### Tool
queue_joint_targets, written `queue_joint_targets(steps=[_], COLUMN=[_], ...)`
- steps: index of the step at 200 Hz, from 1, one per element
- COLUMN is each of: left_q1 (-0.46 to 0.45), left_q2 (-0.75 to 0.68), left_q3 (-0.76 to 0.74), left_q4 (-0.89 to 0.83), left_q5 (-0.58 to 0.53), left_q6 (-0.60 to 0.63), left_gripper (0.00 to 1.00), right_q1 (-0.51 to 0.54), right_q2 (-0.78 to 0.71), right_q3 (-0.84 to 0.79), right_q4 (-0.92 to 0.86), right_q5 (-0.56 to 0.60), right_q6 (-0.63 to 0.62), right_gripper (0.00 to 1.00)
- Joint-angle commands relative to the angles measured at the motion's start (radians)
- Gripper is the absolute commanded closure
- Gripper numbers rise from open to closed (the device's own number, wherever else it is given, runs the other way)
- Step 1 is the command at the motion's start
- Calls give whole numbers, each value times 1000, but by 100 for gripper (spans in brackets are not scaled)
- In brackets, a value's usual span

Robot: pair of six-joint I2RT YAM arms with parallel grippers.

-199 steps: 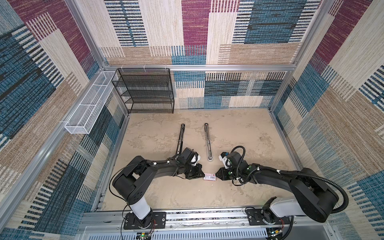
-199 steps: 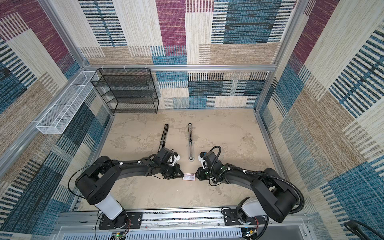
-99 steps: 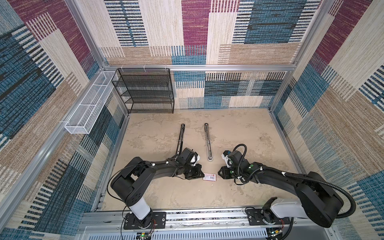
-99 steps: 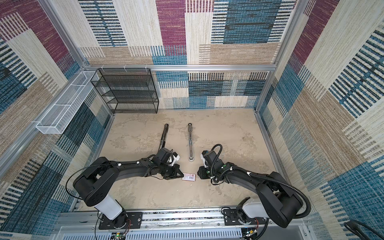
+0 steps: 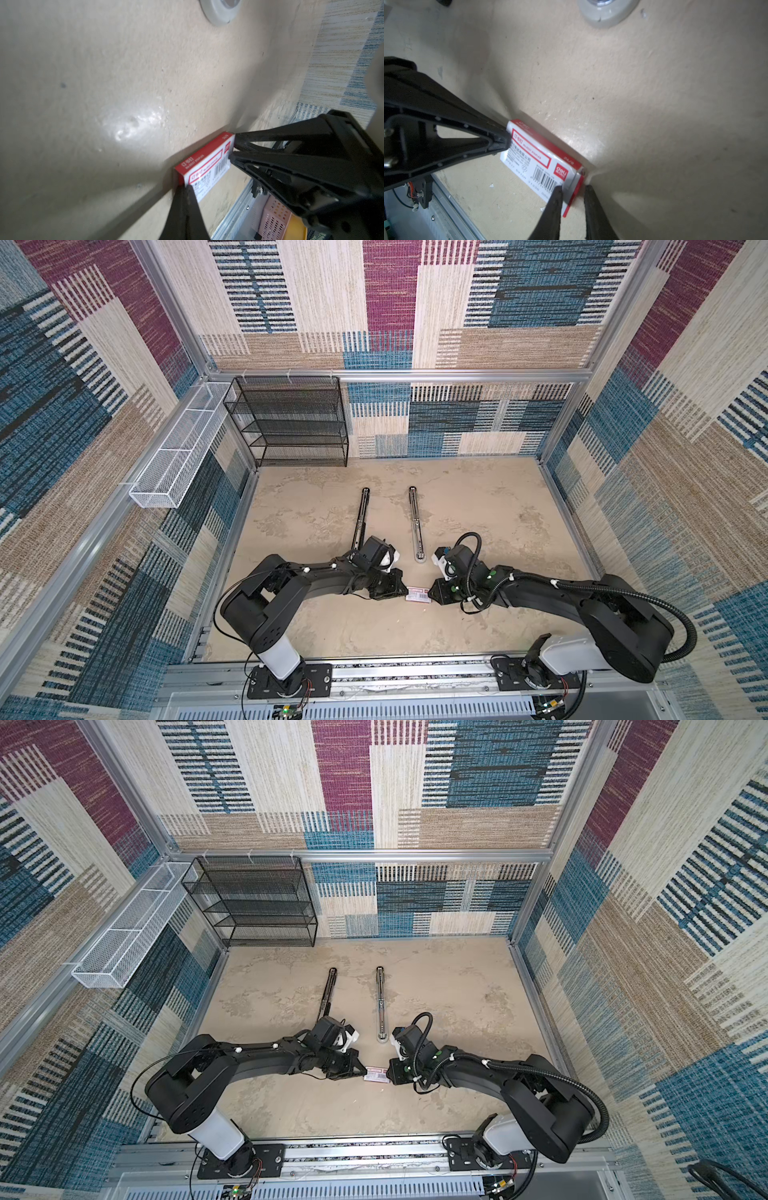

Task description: Load the staples into the stapler

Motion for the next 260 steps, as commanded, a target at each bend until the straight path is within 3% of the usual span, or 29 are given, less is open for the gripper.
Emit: queue_joint_targets(steps=[1,95,186,222,260], left_q1=[0,2,2,2,2], left_q2=[-9,-5,-10,-7,-9], left_q3=[-6,-3,-3,-3,-6], left_q4=[22,7,2,4,4], left_q5=[-5,-3,-6,-4,-3], left_q6=[-14,0,3,1,2], left_gripper=[100,100,100,100,100], right_q1=[2,1,32,55,57], right_q2=[8,28,-29,24,43], right_q3=[14,41,74,78,86], right_q4=[-61,-147,-82,-84,-100], right_q5=[92,184,88,106,127], right_q6=[-12,-9,22,31,32], right_gripper=[79,80,53,54,67])
